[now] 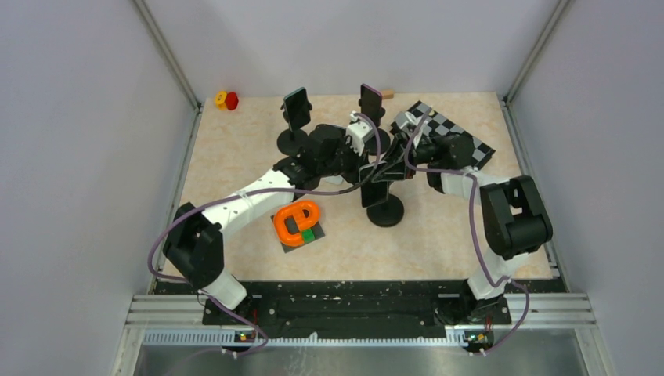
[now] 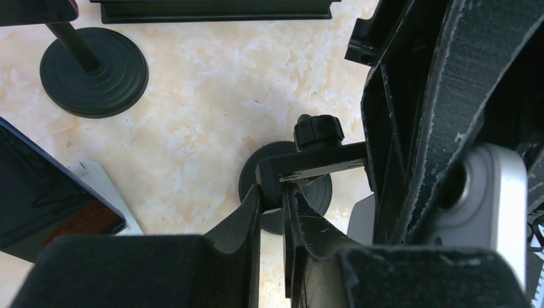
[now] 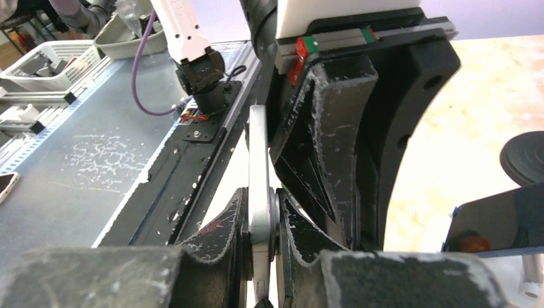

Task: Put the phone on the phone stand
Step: Install the phone on the phone stand.

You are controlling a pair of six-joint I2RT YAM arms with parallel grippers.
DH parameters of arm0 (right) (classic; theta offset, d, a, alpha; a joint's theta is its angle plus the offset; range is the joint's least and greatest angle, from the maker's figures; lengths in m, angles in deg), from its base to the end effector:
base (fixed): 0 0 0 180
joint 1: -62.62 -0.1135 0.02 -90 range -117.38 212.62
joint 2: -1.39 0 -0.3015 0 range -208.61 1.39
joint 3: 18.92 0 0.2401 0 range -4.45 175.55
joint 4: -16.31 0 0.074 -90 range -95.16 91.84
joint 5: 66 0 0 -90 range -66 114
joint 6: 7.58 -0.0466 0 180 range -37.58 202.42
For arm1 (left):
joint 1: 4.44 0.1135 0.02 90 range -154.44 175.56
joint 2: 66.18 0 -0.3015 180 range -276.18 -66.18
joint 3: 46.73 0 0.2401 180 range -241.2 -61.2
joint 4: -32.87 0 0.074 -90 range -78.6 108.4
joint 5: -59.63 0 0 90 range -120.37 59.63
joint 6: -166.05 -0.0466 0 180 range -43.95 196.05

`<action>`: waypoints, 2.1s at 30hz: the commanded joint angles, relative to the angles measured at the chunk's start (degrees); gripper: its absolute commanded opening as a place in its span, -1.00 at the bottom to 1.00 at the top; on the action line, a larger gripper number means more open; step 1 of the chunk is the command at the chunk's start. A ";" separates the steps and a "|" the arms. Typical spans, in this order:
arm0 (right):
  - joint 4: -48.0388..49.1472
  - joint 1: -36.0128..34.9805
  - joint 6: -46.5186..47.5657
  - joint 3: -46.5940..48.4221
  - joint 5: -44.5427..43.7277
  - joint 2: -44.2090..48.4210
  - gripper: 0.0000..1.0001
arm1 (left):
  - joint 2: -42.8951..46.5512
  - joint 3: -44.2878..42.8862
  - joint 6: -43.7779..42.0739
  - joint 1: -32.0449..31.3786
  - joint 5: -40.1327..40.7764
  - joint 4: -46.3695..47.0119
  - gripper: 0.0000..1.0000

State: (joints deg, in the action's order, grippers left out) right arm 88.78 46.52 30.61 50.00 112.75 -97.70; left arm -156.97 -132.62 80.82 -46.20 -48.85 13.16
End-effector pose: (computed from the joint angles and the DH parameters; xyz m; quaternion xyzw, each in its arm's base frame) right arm 0.3048 0.1365 0.3410 -0.5202 0.4712 0.5997 0.3843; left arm 0.2668 -0.2580 0.3452 0.3458 0.7602 -0.3347 0.4364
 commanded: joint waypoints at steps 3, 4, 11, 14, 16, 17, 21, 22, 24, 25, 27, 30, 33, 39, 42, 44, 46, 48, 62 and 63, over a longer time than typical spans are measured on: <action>10.83 1.72 0.60 2.31 -9.16 0.33 -1.00 | -0.18 -0.73 2.59 -1.63 -6.20 -3.98 -1.00; 9.43 1.62 1.42 2.01 -9.88 0.93 -1.00 | -0.18 -0.82 2.59 -1.59 -6.13 -4.06 -1.00; -35.19 -1.21 33.45 0.33 -14.76 12.82 -1.00 | -0.44 -1.43 2.55 -1.42 -5.95 -4.45 -1.00; -52.75 -3.43 47.45 1.77 -17.43 17.05 -1.00 | -0.45 -1.37 2.71 -1.31 -6.16 -4.39 -1.00; -53.94 -4.00 48.64 1.65 -17.15 17.85 -1.00 | -0.45 -1.28 2.95 -1.37 -6.53 -4.19 -1.00; -52.12 -4.05 47.50 1.30 -16.72 17.81 -1.00 | -0.45 -1.24 3.07 -1.34 -6.75 -4.11 -1.00; -43.76 -4.04 43.60 -0.85 -15.56 16.64 -1.00 | -0.45 -1.22 3.48 -1.31 -7.54 -3.91 -1.00; -43.23 -4.06 43.59 -0.80 -15.39 16.18 -1.00 | -0.37 -1.26 3.42 -1.33 -7.76 -3.91 -1.00; -43.15 -4.05 43.80 -0.23 -14.64 15.15 -1.00 | -0.21 -1.04 3.25 -1.32 -8.11 -3.78 -1.00; -42.78 -4.09 43.55 -0.07 -14.16 14.59 -1.00 | -0.12 -1.03 3.15 -1.32 -8.33 -3.69 -1.00; -39.42 -4.04 41.37 -0.03 -13.05 13.21 -1.00 | -0.10 -0.75 2.97 -1.33 -9.25 -3.25 -1.00; -32.97 -4.09 36.81 0.07 -11.49 10.94 -1.00 | -0.35 -0.56 2.89 -1.31 -10.70 -2.82 -1.00; -24.39 -4.10 30.66 -0.62 -9.76 8.49 -1.00 | -0.51 -0.54 2.65 -1.27 -11.97 -2.63 -1.00; -6.01 -3.89 16.32 -0.75 -8.34 3.60 -1.00 | -0.80 -0.61 2.31 -1.23 -13.55 -2.59 -1.00; -7.85 -3.19 17.72 -0.58 -8.91 3.95 -1.00 | -0.72 -0.57 2.25 -1.22 -13.69 -2.59 -1.00; -14.25 -2.56 21.84 -1.00 -9.92 5.34 -1.00 | -0.63 -0.50 2.20 -1.16 -13.30 -2.71 -1.00; -22.44 -2.21 28.06 -1.55 -11.17 7.53 -1.00 | -0.48 -0.44 2.24 -1.22 -12.29 -2.82 -1.00; -34.18 -1.93 36.85 -1.55 -13.07 10.37 -1.00 | -0.30 -0.42 2.19 -1.22 -11.39 -2.96 -1.00; -65.94 -0.97 58.78 -1.85 -23.13 20.97 -1.00 | -0.01 -0.33 3.35 -1.32 -4.26 -3.73 -1.00; -66.50 -0.83 58.76 -2.24 -24.16 21.74 -1.00 | -0.01 -0.37 3.39 -1.32 -3.94 -3.72 -1.00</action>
State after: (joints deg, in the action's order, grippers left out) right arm 25.52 44.82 82.97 47.29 100.14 -79.97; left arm -157.10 -133.19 80.93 -45.10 -52.63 11.13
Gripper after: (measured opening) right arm 0.137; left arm 0.164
